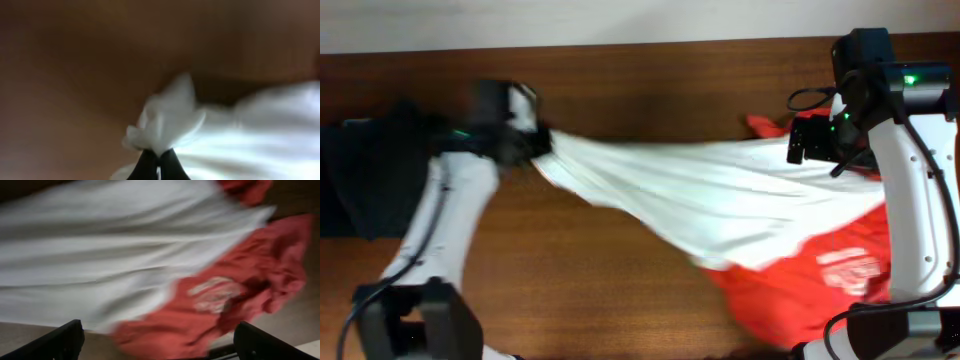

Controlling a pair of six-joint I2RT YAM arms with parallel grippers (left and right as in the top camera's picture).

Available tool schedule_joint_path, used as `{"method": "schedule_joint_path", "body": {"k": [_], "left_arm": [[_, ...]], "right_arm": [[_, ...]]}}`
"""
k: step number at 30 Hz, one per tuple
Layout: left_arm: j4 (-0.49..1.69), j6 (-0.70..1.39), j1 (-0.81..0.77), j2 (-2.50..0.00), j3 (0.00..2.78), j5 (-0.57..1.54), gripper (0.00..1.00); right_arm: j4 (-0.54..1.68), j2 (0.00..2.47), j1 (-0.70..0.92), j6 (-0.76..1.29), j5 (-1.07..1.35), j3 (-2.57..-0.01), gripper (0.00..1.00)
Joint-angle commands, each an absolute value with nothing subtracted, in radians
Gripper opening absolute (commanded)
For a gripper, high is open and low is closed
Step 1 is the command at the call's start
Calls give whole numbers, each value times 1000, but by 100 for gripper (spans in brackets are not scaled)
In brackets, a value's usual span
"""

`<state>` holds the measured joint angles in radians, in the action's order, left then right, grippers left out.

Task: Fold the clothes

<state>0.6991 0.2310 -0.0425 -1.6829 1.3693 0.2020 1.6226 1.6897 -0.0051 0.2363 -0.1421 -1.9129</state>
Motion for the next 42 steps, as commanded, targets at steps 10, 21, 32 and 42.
{"method": "schedule_joint_path", "body": {"k": [10,21,32,42], "left_arm": [[1147,196,-64,-1823,1457,350,99],[988,583,-426,-1917,1273,409,93],[724,1093,-491,-1917,1173,493,93],[850,827,-422,-1856,1164,305,0]], "right_arm": [[1621,1695,-22,241,-170,-1920,99],[1620,1695,-22,241,-170,-1919,99],[1621,1695,-22,241,-169,-1918,99],[1618,1695,-22,241,-169,-1880,98]]}}
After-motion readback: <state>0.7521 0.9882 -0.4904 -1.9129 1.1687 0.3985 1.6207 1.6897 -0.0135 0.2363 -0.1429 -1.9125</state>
